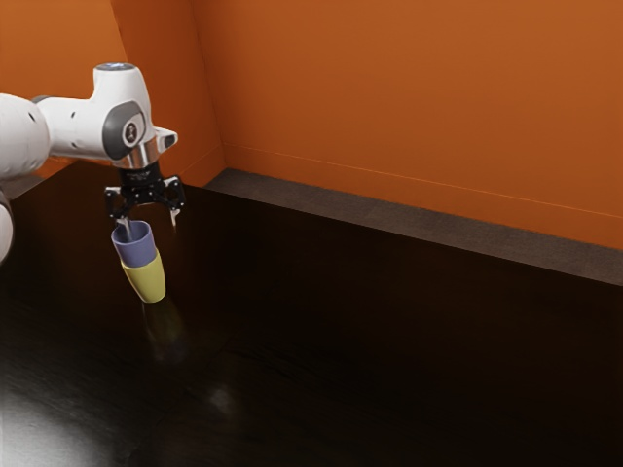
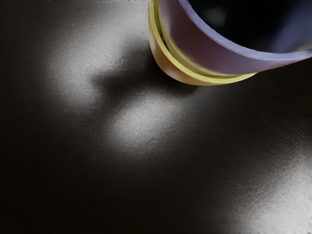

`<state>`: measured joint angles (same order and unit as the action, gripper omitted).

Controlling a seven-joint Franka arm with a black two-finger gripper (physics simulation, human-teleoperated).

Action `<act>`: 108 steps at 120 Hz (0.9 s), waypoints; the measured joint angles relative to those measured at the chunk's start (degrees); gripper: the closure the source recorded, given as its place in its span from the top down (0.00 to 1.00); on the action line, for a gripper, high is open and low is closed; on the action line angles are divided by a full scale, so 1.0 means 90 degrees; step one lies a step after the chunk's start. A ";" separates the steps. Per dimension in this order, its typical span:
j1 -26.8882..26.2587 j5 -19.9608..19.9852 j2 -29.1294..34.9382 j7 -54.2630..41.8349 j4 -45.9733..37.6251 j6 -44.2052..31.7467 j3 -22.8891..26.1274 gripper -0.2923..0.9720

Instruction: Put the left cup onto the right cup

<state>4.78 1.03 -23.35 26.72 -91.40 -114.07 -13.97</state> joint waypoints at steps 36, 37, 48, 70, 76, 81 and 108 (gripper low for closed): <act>-0.0023 -0.0047 0.0643 -0.0062 -0.0027 0.0249 0.0055 0.77; -0.0023 -0.0047 0.0662 -0.0066 -0.0028 0.0263 0.0057 0.77; -0.0025 -0.0050 0.0898 -0.0165 -0.0032 0.0456 0.0074 0.77; -0.0121 -0.0127 0.1524 -0.0440 -0.0042 0.0916 0.0237 0.77; -0.0198 -0.0202 0.1712 -0.0512 -0.0042 0.1080 0.0299 0.77; -0.0260 -0.0250 0.1866 -0.0584 -0.0040 0.1235 0.0337 0.77; -0.0414 -0.0430 0.2461 -0.1205 0.0088 0.2076 0.0794 0.77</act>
<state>1.05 -2.84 -1.20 15.88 -90.60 -95.39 -6.82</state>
